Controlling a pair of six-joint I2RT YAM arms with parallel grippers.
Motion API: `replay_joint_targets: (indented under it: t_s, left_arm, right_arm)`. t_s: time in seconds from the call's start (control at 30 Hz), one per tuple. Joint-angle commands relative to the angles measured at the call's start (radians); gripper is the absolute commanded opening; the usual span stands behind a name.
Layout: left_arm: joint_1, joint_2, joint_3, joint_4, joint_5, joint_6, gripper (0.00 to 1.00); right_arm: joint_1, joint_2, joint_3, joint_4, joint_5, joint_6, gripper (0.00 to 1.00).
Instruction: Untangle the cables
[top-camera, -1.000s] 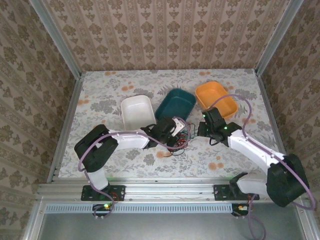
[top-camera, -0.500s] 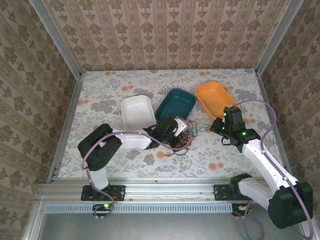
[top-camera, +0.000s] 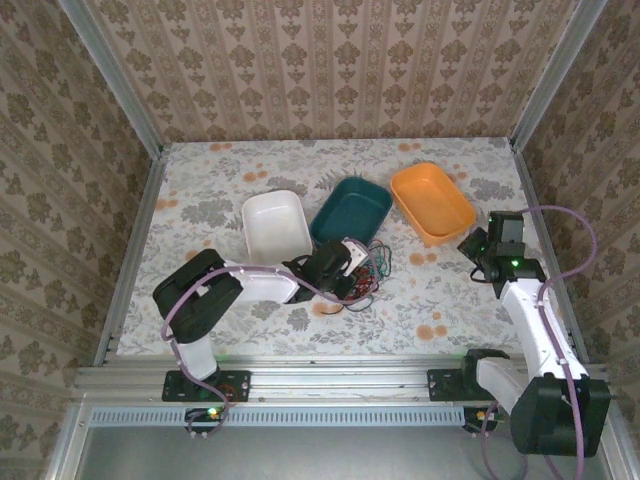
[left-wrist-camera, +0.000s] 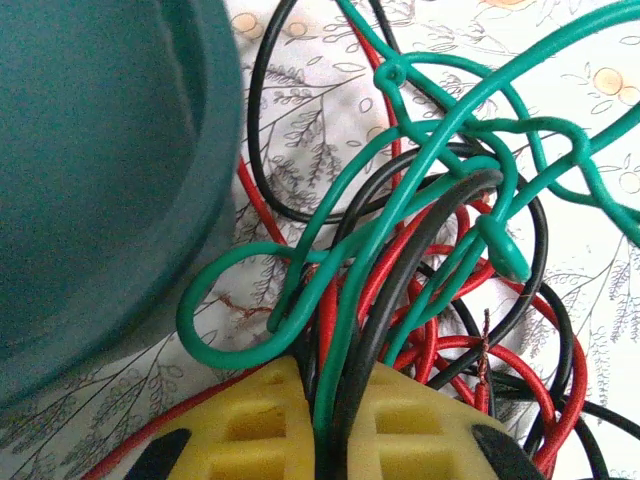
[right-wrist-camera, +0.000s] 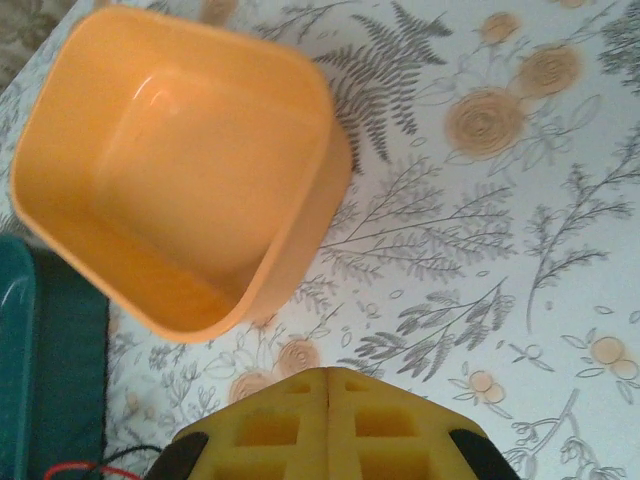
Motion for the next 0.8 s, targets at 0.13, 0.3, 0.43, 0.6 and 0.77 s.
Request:
replay_joint_targets:
  t_s: [0.13,0.3,0.43,0.6,0.77]
  left_arm:
    - [0.006,0.019,-0.046,-0.198,-0.056,0.007,0.00]
    - [0.002,0.027,-0.021,-0.190,-0.049,0.016,0.00]
    - [-0.010,0.036,-0.009,-0.192,-0.057,0.032,0.00]
    - [-0.034,0.037,-0.016,-0.166,-0.039,0.052,0.00]
    - [-0.053,0.026,-0.034,-0.132,-0.060,0.073,0.00]
  right_arm:
    - [0.007,0.038,0.015,0.057,-0.154,0.012,0.00]
    - [0.212,0.125,-0.004,0.128,-0.330,-0.081,0.18]
    - [0.367,0.216,-0.010,0.175,-0.365,-0.096,0.42]
    - [0.430,0.308,-0.018,0.268,-0.337,-0.042,0.43]
    - [0.430,0.379,0.008,0.316,-0.301,-0.039,0.41]
